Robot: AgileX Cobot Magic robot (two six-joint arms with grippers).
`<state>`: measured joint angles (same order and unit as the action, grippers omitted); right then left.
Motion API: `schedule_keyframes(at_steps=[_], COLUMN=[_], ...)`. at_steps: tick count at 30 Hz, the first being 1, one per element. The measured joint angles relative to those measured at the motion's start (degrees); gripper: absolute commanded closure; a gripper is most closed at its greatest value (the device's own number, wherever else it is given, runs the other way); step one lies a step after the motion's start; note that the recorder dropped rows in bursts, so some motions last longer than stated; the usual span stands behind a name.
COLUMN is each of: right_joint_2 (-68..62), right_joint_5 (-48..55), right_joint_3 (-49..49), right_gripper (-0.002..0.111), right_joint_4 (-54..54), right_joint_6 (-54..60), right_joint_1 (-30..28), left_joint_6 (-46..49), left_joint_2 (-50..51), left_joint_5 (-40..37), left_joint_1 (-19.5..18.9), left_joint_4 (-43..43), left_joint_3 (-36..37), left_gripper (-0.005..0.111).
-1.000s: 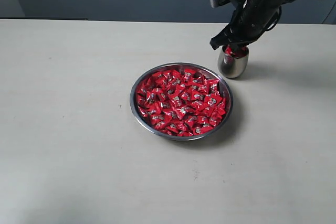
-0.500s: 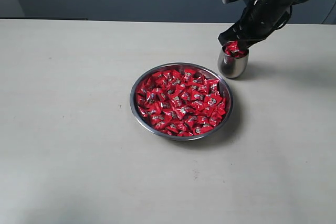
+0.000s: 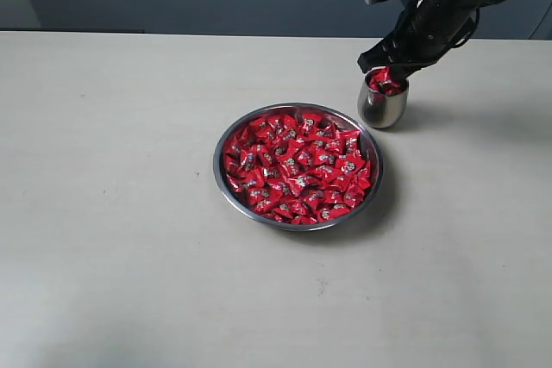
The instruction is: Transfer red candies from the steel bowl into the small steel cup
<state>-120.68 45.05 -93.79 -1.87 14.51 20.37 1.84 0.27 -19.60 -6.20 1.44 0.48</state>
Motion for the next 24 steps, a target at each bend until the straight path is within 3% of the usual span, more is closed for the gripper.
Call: schedule_keyframes(at_steps=[1,2,21,23,24], right_joint_2=[0.00,0.00,6.94,8.01,8.60], right_joint_5=[0.00,0.00,0.74,1.02,1.00], right_joint_3=[0.00,0.00,0.00,0.00,0.00], right_gripper=[0.080,0.079,0.080,0.087,0.098], right_joint_4=[0.00,0.00,0.00,0.12,0.23], right_joint_6=[0.00,0.00,-0.58,-2.02,-2.98], right_joint_1=[0.00,0.00,0.00,0.00,0.00], left_joint_6=[0.00,0.00,0.00,0.00,0.00], left_joint_2=[0.00,0.00,0.00,0.00,0.00], left_joint_5=[0.00,0.00,0.00,0.00,0.00], left_joint_1=[0.00,0.00,0.00,0.00,0.00], left_joint_4=[0.00,0.00,0.00,0.00,0.00], left_joint_3=[0.00,0.00,0.00,0.00,0.00], left_gripper=[0.106,0.106,0.106,0.106,0.106])
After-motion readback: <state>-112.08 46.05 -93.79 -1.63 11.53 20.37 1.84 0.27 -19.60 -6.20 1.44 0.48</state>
